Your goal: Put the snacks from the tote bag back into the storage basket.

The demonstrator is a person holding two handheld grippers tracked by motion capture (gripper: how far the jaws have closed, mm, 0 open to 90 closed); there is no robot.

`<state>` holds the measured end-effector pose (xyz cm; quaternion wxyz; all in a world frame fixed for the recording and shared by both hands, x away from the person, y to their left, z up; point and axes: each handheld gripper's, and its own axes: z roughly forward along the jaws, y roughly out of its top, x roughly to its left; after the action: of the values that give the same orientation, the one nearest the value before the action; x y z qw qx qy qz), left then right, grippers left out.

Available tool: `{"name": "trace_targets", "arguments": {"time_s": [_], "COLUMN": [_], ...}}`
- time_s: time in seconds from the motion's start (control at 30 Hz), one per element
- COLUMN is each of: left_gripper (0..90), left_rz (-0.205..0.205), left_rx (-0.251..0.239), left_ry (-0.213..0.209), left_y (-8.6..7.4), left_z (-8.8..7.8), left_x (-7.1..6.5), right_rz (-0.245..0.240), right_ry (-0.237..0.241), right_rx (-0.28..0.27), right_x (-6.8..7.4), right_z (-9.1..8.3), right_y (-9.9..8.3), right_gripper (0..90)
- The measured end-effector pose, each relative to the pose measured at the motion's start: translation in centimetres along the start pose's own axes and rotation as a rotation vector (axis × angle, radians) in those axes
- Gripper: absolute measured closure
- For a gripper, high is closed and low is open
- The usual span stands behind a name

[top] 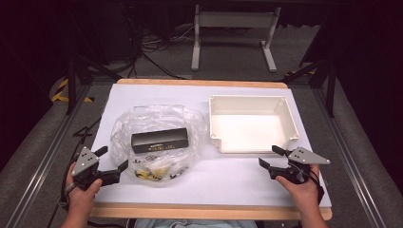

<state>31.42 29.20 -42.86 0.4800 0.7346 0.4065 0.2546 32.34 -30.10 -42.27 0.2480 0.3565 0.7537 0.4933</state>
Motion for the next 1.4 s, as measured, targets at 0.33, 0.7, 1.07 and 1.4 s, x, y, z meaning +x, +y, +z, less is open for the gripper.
{"name": "trace_targets", "arguments": {"time_s": [0.33,0.7,1.07,1.4], "left_gripper": [10.3,10.4,10.4,10.3], "left_rz": [0.0,-0.001,-0.001,0.0], "left_rx": [0.001,-0.002,0.001,0.003], "left_ry": [-0.001,0.003,0.011,0.008], "left_y": [0.0,0.1,0.1,0.1], "left_z": [0.0,-0.1,-0.1,0.0], "left_x": [-0.1,-0.1,-0.1,-0.2], "right_rz": [0.002,-0.003,-0.025,-0.031], "right_ry": [0.0,0.006,0.04,0.067], "right_rx": [-0.023,-0.017,-0.016,-0.02], "right_x": [0.2,0.3,0.6,0.5], "right_z": [-0.5,-0.7,-1.4,-2.3], "right_y": [0.5,0.7,2.9,5.1], "right_gripper": [21.3,18.4,18.7,18.2]}}
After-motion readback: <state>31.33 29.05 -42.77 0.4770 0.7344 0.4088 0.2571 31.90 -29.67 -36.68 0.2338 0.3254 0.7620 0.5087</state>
